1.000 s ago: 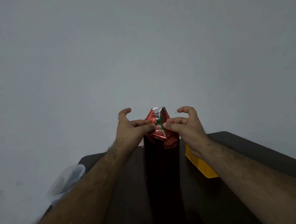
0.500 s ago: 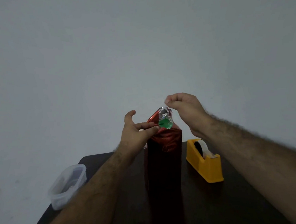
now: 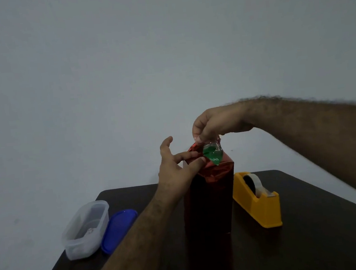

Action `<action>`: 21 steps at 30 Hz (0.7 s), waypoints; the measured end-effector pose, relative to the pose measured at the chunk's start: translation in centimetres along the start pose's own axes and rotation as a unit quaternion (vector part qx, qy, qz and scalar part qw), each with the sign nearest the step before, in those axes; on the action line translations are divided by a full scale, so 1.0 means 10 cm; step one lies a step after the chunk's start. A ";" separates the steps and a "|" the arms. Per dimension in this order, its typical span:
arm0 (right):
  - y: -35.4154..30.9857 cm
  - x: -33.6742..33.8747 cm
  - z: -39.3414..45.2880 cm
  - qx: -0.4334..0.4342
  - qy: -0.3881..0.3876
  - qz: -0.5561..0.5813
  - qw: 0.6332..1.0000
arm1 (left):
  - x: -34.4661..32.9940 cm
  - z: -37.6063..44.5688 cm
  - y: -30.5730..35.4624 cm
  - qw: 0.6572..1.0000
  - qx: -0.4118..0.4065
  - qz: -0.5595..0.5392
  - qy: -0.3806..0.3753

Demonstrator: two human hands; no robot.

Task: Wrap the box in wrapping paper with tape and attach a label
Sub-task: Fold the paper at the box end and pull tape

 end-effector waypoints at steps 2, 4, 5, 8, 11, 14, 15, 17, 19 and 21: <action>-0.01 -0.01 0.01 -0.021 -0.028 -0.028 0.999 | 0.00 0.00 0.01 1.000 -0.005 0.003 -0.005; -0.02 -0.06 0.05 -0.033 -0.047 -0.032 0.998 | 0.01 0.00 0.01 1.000 -0.006 0.011 -0.010; -0.02 -0.08 0.06 -0.036 -0.050 -0.029 0.998 | 0.01 0.00 0.02 1.000 -0.007 0.013 -0.012; -0.03 -0.12 0.05 -0.043 -0.037 -0.032 0.998 | 0.01 0.00 0.02 1.000 -0.008 0.019 -0.018; -0.05 -0.13 0.03 -0.049 -0.031 -0.043 0.997 | 0.01 0.02 0.02 0.999 -0.014 0.036 -0.020; -0.05 -0.15 0.04 -0.061 -0.025 -0.066 0.996 | 0.01 0.03 0.02 0.998 -0.022 0.050 -0.021; -0.05 -0.16 0.04 -0.067 -0.019 -0.073 0.995 | 0.01 0.03 0.02 0.998 -0.021 0.053 -0.022; -0.06 -0.17 0.03 -0.075 -0.008 -0.080 0.994 | 0.00 0.03 0.02 0.998 -0.022 0.052 -0.025; -0.04 -0.19 0.04 -0.089 -0.007 -0.092 0.992 | 0.00 0.04 0.01 0.998 -0.023 0.053 -0.029; -0.02 -0.21 0.07 -0.102 -0.006 -0.107 0.989 | 0.01 0.04 0.00 0.997 -0.026 0.061 -0.030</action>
Point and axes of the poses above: each hand's wrist, its own z-axis towards the middle knuckle, its own x-axis out of the back of the hand, y = z × x, the point moved 1 cm from there along z, towards the middle knuckle, and after that the axes turned 3 degrees about -x, right-handed, at the moved point
